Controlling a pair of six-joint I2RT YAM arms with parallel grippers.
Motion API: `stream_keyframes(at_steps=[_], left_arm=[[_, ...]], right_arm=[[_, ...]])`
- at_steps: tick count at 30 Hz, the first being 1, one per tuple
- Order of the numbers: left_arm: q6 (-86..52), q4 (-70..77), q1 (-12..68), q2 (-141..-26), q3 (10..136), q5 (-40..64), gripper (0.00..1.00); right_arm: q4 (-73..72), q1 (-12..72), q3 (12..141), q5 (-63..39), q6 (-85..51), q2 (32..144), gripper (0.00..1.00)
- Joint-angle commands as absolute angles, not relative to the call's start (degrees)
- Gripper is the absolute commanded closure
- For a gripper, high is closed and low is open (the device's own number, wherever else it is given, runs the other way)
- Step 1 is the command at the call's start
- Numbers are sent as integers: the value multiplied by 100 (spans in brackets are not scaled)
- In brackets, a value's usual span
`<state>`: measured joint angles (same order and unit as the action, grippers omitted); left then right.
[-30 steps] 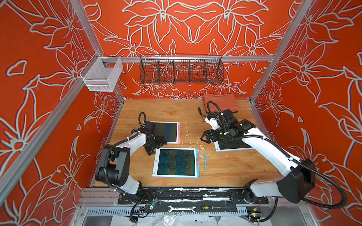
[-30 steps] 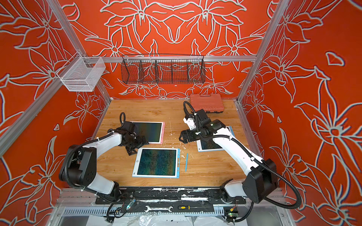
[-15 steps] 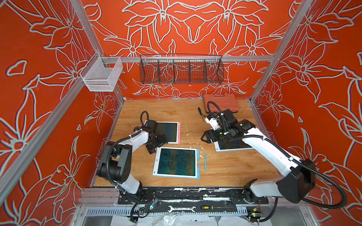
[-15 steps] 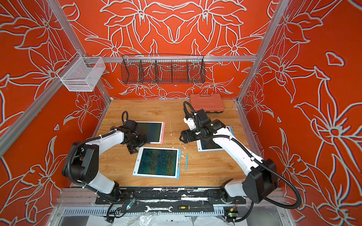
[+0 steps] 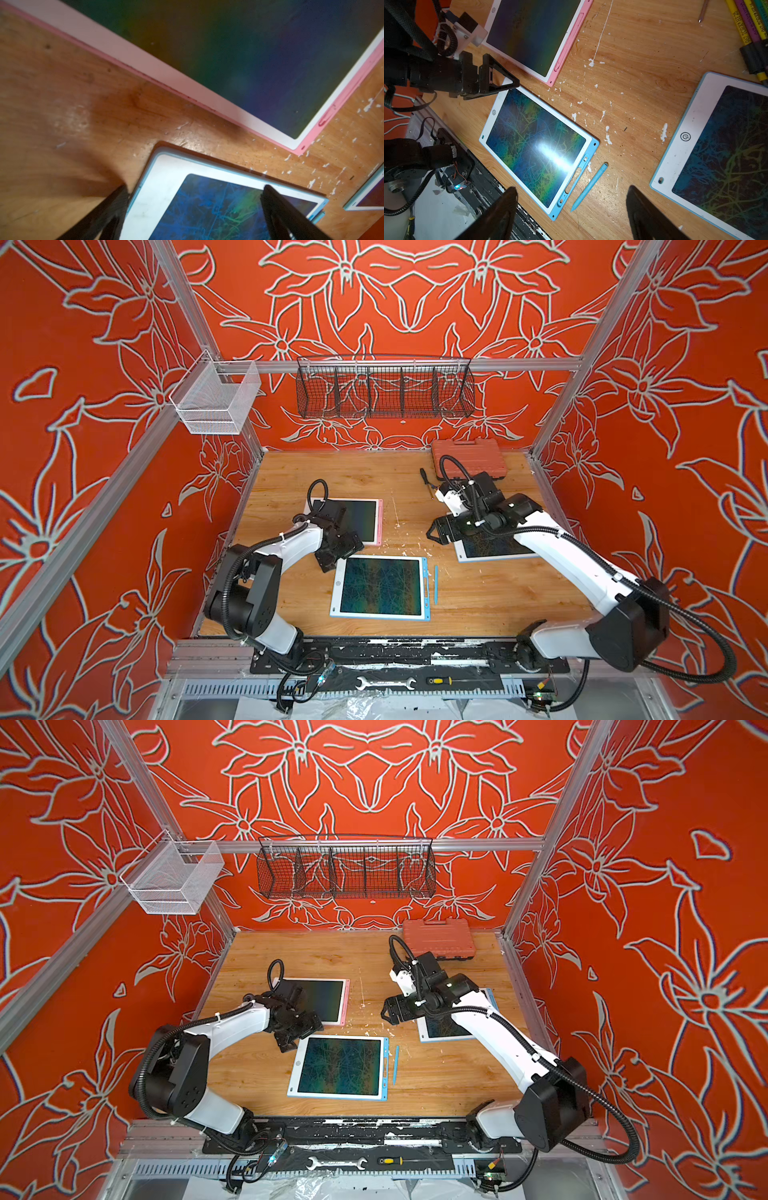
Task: Place the stylus back onto the writing tablet
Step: Move the writing tablet to the center of the board.
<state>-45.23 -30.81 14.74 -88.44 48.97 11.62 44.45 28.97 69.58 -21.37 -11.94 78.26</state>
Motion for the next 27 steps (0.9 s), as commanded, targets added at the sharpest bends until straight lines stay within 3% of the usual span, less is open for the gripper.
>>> stream_keyframes(at_steps=[1, 20, 27], left_arm=[[-4711, -3491, 1542, -8813, 4570, 1094, 2], [-5283, -3535, 2056, -7613, 3738, 941, 2], [-4909, -4113, 2057, -7346, 4228, 708, 3]], right_arm=[[4481, 2919, 6916, -2061, -1064, 7708, 16], [4466, 2924, 6996, -2039, -1050, 7796, 16], [4472, 2921, 7023, -2094, -1054, 7867, 16]])
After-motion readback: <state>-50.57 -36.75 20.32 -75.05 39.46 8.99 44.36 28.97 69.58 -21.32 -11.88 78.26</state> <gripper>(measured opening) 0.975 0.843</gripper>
